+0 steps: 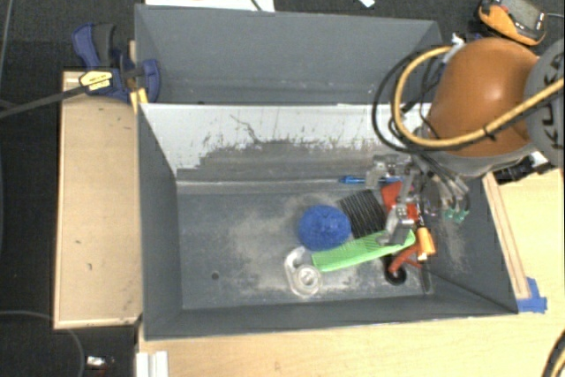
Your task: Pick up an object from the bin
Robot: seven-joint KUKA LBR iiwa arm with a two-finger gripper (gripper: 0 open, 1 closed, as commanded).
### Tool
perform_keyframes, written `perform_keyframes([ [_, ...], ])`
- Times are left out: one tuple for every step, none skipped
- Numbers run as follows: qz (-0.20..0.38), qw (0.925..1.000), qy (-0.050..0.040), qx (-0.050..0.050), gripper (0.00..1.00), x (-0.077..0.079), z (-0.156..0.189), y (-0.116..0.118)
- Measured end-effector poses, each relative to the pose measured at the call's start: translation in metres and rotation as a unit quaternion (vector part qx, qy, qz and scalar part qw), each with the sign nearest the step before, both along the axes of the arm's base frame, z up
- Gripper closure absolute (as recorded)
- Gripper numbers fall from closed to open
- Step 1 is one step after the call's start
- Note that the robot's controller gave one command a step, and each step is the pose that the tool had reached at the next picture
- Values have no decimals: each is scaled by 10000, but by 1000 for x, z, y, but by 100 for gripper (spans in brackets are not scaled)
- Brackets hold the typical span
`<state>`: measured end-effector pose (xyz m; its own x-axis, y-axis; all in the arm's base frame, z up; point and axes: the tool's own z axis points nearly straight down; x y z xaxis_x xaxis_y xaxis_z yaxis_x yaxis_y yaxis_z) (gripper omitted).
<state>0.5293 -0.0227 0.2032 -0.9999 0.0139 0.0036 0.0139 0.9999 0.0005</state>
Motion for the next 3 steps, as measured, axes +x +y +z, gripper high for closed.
perform_keyframes([
  [5,10000,-35,-3,0,2,3,0],
  [-749,9972,-47,-1,0,10,-44,9],
  [-58,10000,-71,-2,0,29,-56,40],
])
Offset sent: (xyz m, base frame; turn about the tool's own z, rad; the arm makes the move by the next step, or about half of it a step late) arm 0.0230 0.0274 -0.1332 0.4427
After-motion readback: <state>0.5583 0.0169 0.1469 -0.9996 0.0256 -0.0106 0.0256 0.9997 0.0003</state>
